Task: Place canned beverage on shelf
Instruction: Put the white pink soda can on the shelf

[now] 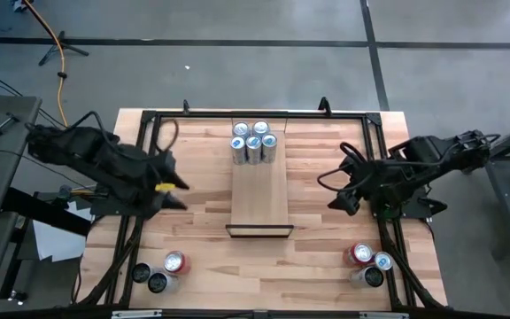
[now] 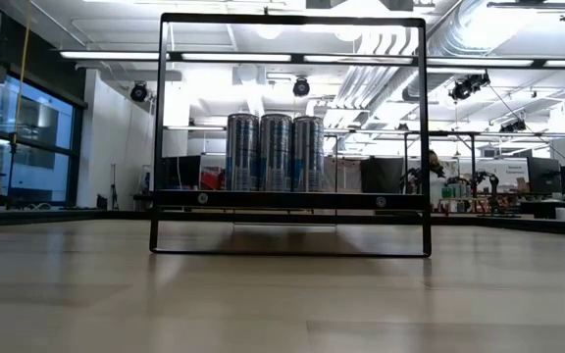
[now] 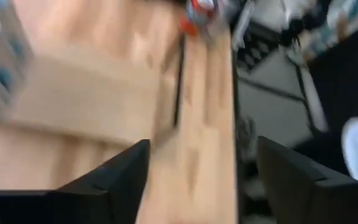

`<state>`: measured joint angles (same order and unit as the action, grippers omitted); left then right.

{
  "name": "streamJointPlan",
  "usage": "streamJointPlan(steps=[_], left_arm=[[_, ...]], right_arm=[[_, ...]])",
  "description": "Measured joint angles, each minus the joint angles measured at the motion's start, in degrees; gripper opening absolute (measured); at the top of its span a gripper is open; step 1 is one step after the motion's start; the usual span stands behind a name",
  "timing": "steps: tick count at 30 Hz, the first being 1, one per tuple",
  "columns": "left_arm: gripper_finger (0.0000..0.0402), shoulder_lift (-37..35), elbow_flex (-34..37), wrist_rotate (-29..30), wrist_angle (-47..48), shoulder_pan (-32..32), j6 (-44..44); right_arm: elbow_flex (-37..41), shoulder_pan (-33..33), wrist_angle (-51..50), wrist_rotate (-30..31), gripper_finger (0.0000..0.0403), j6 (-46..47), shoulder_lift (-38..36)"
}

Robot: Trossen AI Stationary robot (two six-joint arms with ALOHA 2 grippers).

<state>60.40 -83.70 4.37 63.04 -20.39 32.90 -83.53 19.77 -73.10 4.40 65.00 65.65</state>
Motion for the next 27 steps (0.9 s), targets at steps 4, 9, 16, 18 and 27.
streamJointPlan(steps=[4,9,16,18,27], left_arm=[[0.0293,0.6,0.0,-7.9,2.7,-2.0,5.9],[0.0302,2.3,0.0,-13.6,4.0,-5.2,10.7],[0.0296,10.5,0.0,-21.4,3.5,-15.5,15.7],[0.0295,13.2,0.0,-23.1,3.5,-19.8,17.6],[0.0294,23.1,0.0,-17.4,11.9,-37.3,21.9]], right_arm=[[0.0,-1.3,0.0,0.0,0.0353,-1.6,0.0],[0.0,-2.9,0.0,0.2,0.0353,-2.9,0.0],[0.0,-4.5,0.0,4.2,0.0353,-6.5,0.0],[0.0,-5.2,0.0,4.8,0.0353,-7.5,0.0],[0.0,-8.7,0.0,7.2,0.0353,-12.7,0.0]])
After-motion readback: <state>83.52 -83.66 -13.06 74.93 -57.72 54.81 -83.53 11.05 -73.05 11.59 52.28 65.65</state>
